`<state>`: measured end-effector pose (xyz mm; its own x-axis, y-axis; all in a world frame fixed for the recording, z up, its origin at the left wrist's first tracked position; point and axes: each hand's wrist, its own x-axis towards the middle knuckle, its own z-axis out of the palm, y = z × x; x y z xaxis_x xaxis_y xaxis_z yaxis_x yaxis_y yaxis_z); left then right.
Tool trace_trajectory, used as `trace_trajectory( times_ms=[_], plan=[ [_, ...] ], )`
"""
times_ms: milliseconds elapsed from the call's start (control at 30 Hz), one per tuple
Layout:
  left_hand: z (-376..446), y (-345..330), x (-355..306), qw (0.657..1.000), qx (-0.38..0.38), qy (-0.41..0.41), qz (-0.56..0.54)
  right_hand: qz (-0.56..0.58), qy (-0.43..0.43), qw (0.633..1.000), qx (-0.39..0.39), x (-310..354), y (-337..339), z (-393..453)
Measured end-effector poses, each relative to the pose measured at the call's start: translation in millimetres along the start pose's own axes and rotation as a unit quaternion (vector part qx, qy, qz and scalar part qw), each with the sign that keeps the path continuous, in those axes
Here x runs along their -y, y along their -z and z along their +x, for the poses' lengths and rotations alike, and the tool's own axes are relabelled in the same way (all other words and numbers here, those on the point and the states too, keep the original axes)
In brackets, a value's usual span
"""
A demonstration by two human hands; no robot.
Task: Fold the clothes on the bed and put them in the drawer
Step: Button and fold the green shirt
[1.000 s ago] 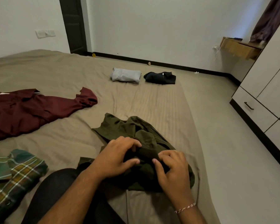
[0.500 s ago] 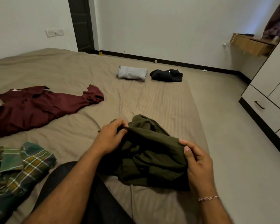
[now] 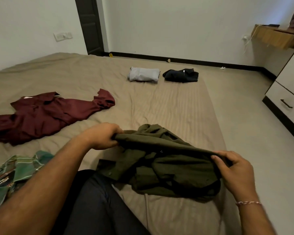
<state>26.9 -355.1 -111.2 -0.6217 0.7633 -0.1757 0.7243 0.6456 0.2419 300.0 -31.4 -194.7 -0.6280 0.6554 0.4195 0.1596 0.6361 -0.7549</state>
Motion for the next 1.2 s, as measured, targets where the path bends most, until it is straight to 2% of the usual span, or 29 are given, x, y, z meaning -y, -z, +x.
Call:
trace_trajectory(
  times_ms=[33, 67, 133, 167, 233, 300, 333, 467, 533, 600, 700, 833, 900, 1000, 1067, 1200],
  plan=[
    [1, -9, 9, 0.994, -0.037, -0.018, -0.101, 0.014, -0.023, 1.000, 0.006, -6, 0, -1],
    [1, -18, 13, 0.971, -0.076, -0.030, -0.225, 0.039, -0.050, 0.998, 0.008, -11, 0, -2],
    [-1, -34, 17, 0.876, -0.130, -0.043, -0.462, 0.107, -0.091, 0.990, 0.015, -16, -3, -6],
    [-1, -40, 14, 0.824, -0.132, -0.051, -0.548, 0.132, -0.099, 0.986, 0.021, -18, -3, -8],
    [-1, -46, 17, 0.749, -0.114, -0.061, -0.650, 0.171, -0.107, 0.979, 0.035, -18, -4, -8],
    [-3, -44, 20, 0.705, -0.092, -0.062, -0.701, 0.210, -0.112, 0.971, 0.040, -16, -5, -8],
    [-4, -42, 25, 0.697, -0.091, -0.050, -0.709, 0.232, -0.121, 0.964, 0.035, -13, -7, -8],
    [-6, -50, 39, 0.695, -0.135, 0.026, -0.706, 0.305, -0.177, 0.936, -0.001, -13, -9, -9],
    [-4, -54, 38, 0.707, -0.180, 0.028, -0.683, 0.295, -0.180, 0.938, 0.011, -14, -10, -11],
    [-2, -52, 30, 0.749, -0.236, 0.020, -0.619, 0.284, -0.179, 0.941, 0.026, -15, -11, -13],
    [2, -51, 21, 0.849, -0.290, 0.007, -0.442, 0.283, -0.185, 0.941, 0.020, -15, -10, -13],
    [-5, -55, 25, 0.927, -0.155, 0.034, -0.339, 0.290, -0.195, 0.937, 0.022, -17, -6, -12],
    [-7, -56, 30, 0.946, -0.126, 0.040, -0.297, 0.286, -0.202, 0.937, 0.022, -18, -5, -12],
    [-2, -60, 30, 0.970, -0.183, 0.012, -0.162, 0.265, -0.201, 0.943, 0.031, -18, -6, -13],
    [-1, -63, 31, 0.966, -0.233, -0.008, -0.109, 0.239, -0.192, 0.951, 0.038, -17, -8, -13],
    [-2, -65, 32, 0.949, -0.303, -0.016, -0.093, 0.176, -0.171, 0.969, 0.022, -22, -11, -13]
  ],
)
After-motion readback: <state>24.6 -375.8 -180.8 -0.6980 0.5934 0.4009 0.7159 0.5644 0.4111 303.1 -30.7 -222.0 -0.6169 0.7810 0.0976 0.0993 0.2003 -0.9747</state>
